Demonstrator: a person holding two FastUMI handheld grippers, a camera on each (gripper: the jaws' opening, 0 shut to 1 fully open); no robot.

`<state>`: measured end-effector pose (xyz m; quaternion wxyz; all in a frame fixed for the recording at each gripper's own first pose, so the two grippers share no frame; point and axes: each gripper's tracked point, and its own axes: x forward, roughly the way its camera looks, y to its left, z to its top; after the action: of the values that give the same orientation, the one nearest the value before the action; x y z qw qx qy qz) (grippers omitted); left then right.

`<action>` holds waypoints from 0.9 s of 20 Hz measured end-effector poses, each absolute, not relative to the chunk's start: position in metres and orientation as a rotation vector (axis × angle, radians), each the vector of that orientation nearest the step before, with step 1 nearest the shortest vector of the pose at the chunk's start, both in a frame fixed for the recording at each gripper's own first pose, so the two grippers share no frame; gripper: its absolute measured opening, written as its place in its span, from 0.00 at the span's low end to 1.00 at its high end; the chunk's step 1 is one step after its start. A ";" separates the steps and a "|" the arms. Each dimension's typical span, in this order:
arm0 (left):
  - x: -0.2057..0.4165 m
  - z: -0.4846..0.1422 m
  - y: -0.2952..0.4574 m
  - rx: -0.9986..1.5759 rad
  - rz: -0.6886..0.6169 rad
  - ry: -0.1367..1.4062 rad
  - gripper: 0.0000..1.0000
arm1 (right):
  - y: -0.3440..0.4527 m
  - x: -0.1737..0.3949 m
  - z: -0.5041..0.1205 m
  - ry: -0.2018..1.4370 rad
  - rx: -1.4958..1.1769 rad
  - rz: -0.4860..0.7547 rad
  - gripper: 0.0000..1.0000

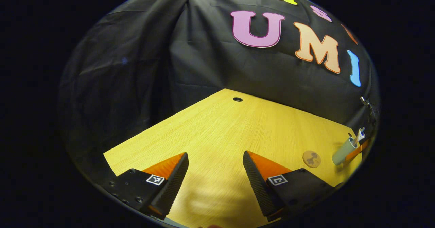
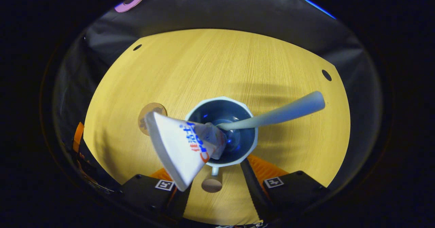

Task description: Put the toothbrush and toothpaste on the desktop into the cup, then pick up the cup and place it on the coaster on the desktop.

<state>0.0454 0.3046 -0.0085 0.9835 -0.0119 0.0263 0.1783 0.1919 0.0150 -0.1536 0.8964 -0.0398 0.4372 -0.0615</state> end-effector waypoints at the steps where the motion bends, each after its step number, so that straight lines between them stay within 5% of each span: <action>1: 0.046 -0.009 0.306 -0.021 0.359 0.058 0.94 | 0.016 0.192 -0.156 0.916 -0.069 -0.131 0.77; 7: 0.053 -0.008 0.303 -0.028 0.347 0.054 0.94 | 0.013 0.192 -0.167 0.977 -0.036 -0.142 0.46; 8: 0.055 -0.008 0.300 -0.028 0.341 0.059 0.94 | 0.013 0.192 -0.169 0.986 -0.041 -0.143 0.34; 18: 0.060 -0.012 0.289 -0.010 0.280 0.094 0.94 | 0.022 0.194 -0.164 0.962 -0.124 -0.134 0.30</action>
<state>0.0601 0.2893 -0.0123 0.9891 -0.0048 0.0470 0.1393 0.1941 0.0222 -0.1639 0.8825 -0.0596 0.4620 -0.0642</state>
